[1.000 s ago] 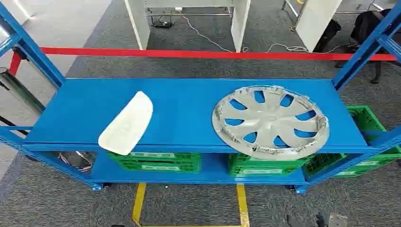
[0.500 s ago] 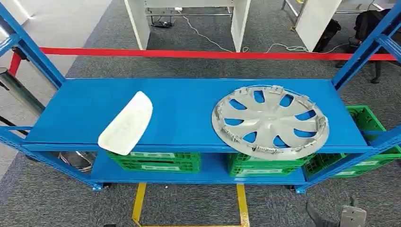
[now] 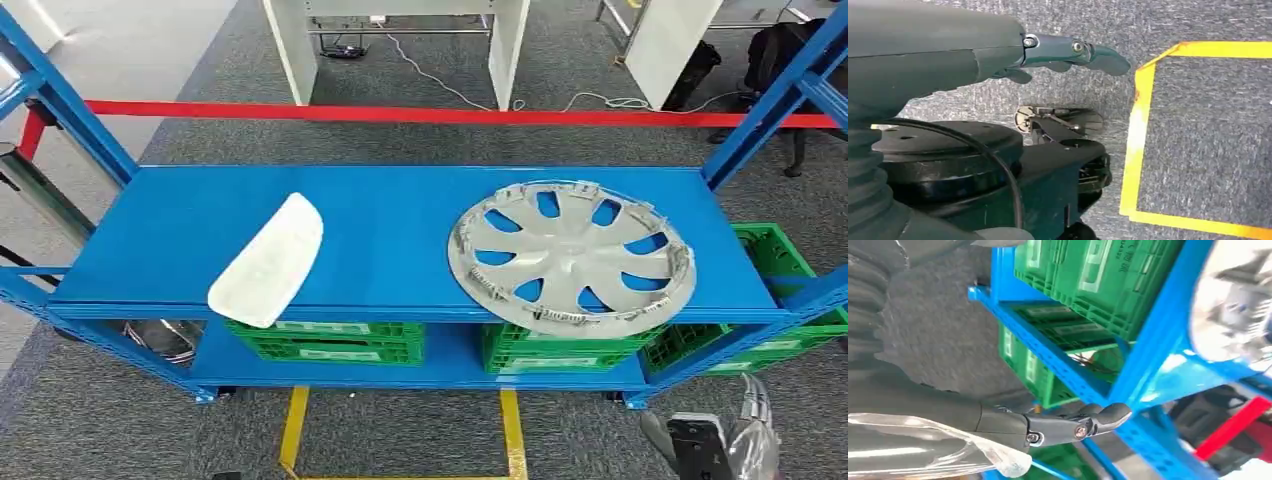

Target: Take the parts from the cabinet and place them on the table.

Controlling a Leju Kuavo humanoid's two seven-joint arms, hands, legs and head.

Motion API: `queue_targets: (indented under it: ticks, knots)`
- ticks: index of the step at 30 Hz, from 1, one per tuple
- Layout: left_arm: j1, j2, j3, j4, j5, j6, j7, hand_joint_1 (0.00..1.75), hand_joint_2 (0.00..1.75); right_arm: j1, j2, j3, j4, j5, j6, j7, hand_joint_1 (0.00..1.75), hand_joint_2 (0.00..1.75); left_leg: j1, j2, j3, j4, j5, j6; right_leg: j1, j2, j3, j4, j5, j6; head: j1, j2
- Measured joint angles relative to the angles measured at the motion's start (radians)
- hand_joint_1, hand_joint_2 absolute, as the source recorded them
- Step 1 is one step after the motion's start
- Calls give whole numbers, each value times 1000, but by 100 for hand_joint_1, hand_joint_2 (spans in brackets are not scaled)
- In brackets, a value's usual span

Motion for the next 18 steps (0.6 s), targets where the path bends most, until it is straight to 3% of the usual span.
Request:
queue_targets:
  ticks: [9,18]
  knots:
    - [-10,0,0,0,-24,-27,0,0,175,0,-126,136,-105,199,5,204,0,175,0,0,0,0,0,0,0,0,0,0,0,0,0,0]
    - [-22,0,-2,0,-66,-51,6,0,175,-55,-259,263,-169,360,71,398,0,175,0,0,0,0,0,0,0,0,0,0,0,0,0,0]
